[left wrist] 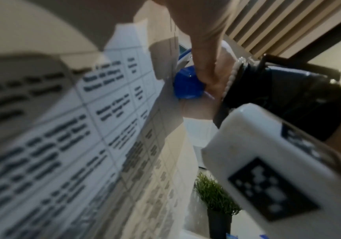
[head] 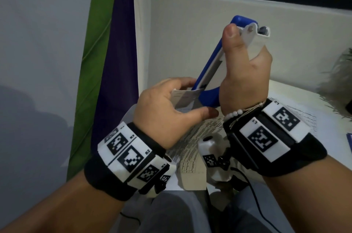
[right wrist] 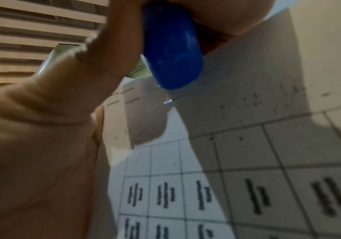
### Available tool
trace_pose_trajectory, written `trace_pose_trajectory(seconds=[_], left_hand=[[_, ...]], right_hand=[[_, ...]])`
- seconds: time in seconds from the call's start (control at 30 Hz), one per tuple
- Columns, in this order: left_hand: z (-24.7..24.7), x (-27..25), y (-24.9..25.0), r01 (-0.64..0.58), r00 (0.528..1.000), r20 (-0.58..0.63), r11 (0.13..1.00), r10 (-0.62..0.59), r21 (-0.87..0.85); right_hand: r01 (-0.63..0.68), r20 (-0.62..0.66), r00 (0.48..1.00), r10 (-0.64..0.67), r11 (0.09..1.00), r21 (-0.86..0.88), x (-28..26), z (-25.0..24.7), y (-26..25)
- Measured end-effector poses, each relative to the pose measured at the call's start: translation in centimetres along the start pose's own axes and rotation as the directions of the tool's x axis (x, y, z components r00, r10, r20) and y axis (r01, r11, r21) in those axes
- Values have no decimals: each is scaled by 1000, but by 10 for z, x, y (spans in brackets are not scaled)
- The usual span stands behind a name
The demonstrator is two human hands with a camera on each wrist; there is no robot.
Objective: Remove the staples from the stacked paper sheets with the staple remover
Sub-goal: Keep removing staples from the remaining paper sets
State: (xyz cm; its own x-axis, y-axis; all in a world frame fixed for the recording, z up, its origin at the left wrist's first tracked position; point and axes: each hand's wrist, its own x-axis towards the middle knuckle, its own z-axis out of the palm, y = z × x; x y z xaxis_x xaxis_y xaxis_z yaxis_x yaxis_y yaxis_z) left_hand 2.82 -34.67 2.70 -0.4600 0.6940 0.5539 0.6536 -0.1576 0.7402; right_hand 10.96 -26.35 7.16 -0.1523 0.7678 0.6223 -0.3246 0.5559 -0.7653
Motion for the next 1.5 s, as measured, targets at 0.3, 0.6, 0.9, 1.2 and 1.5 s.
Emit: trace_pose_trajectory(seconds=[0.3, 0.6, 0.9, 1.2, 1.5], left_hand=[[3, -1, -5, 68, 998, 6, 995, -68, -72], [-3, 12, -43, 160, 987, 25, 961, -158, -227], [15, -1, -64, -107, 991, 74, 994, 109, -23], [11, 3, -67, 12, 1000, 11, 999, -12, -42], [-55, 40, -103, 214, 892, -423, 973, -159, 83]], right_hand=[[-50, 13, 999, 50, 999, -1, -1, 4, 8], [-57, -210, 976, 50, 998, -26, 18, -29, 18], [-428, -593, 721, 359, 903, 26, 8, -82, 95], [-510, -563, 699, 441, 859, 40, 8, -87, 112], [-681, -473, 458, 753, 639, 358, -1, -97, 125]])
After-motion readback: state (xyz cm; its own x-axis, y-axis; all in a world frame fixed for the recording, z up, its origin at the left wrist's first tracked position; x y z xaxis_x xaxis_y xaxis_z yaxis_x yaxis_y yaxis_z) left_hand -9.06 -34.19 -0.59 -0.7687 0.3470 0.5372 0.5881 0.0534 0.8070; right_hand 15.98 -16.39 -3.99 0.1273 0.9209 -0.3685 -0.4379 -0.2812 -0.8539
